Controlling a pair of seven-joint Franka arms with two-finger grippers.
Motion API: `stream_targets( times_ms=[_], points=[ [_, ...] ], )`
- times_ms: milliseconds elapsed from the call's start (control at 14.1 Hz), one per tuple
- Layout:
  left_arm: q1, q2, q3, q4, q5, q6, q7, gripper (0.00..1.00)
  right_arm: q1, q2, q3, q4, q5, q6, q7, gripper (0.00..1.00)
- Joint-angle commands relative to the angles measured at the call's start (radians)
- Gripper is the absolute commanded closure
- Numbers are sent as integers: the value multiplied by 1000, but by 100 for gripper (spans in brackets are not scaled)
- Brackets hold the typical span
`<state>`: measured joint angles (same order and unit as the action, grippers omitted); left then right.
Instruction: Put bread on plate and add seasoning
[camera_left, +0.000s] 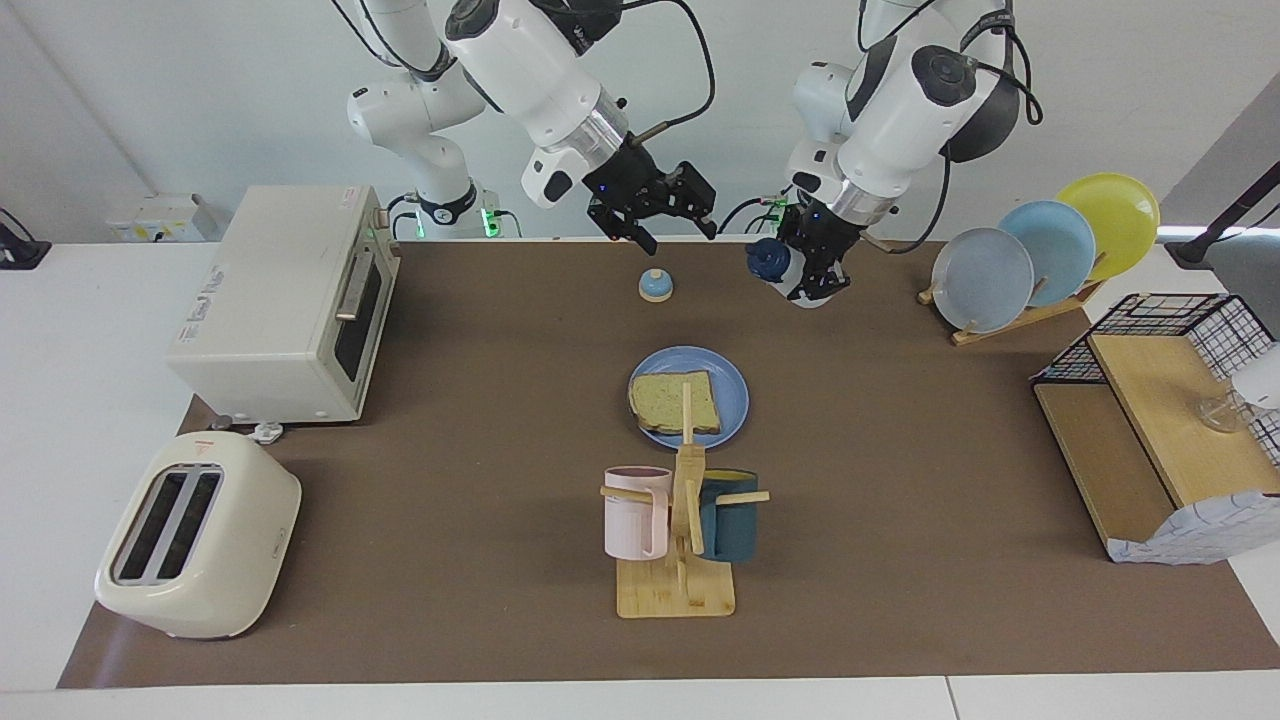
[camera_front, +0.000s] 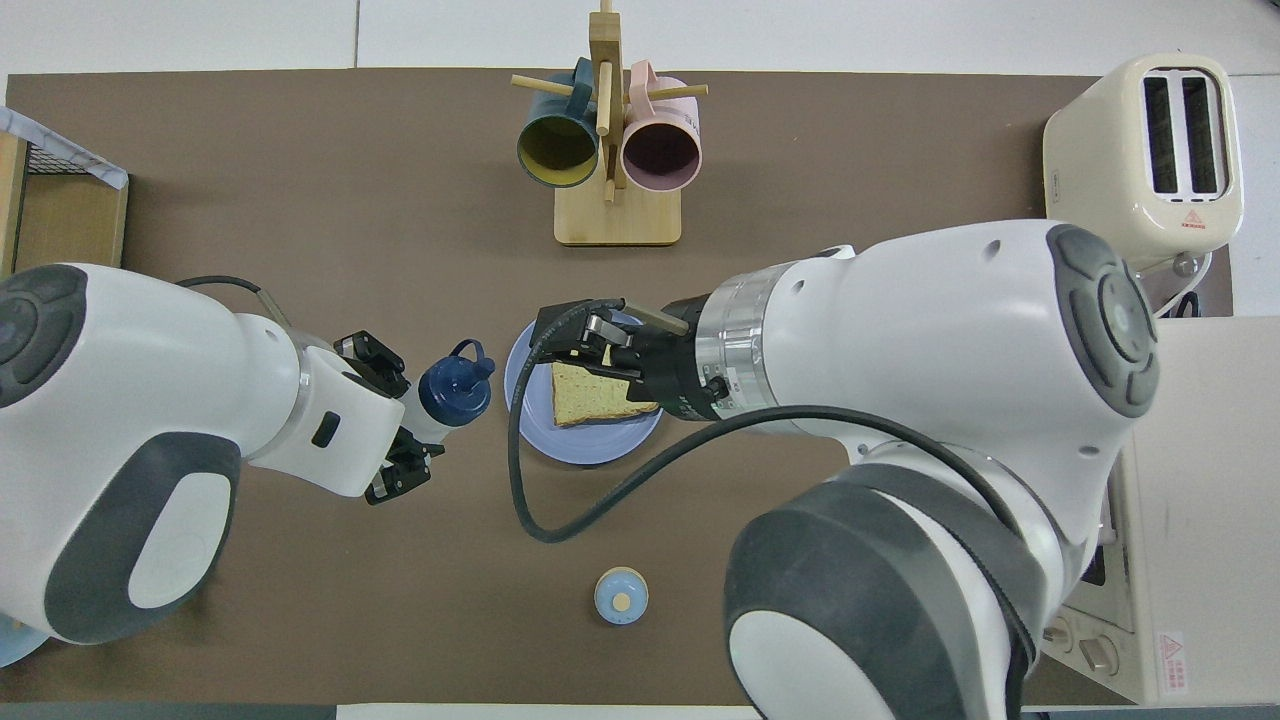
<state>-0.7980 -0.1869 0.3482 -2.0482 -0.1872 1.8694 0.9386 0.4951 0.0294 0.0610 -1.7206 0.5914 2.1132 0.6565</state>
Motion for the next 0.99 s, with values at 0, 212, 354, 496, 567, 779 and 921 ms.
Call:
stream_targets(
  times_ms=[0,212,354,496,567,779,921],
  points=[
    [-12,-69,2,-66,22,0,20,100,28,11,11,18,24,77,29,33],
    [-18,-71,-12,-70,22,19,26,100,62,14,11,15,8,91,40,47],
    [-18,-80,-12,-87,22,37,38,100,86,11,10,6,-24,93,31,47],
    [-18,-82,-14,-101,22,57,37,100,100,14,11,6,-44,103,37,50],
    [-18,-85,-14,-101,22,57,37,100,99,15,11,6,-44,102,37,52],
    [-18,-86,-14,-102,22,60,35,100,100,14,11,3,-44,103,37,60],
    [-18,-86,-14,-102,22,60,34,100,100,15,10,-5,-47,105,31,60]
  ],
)
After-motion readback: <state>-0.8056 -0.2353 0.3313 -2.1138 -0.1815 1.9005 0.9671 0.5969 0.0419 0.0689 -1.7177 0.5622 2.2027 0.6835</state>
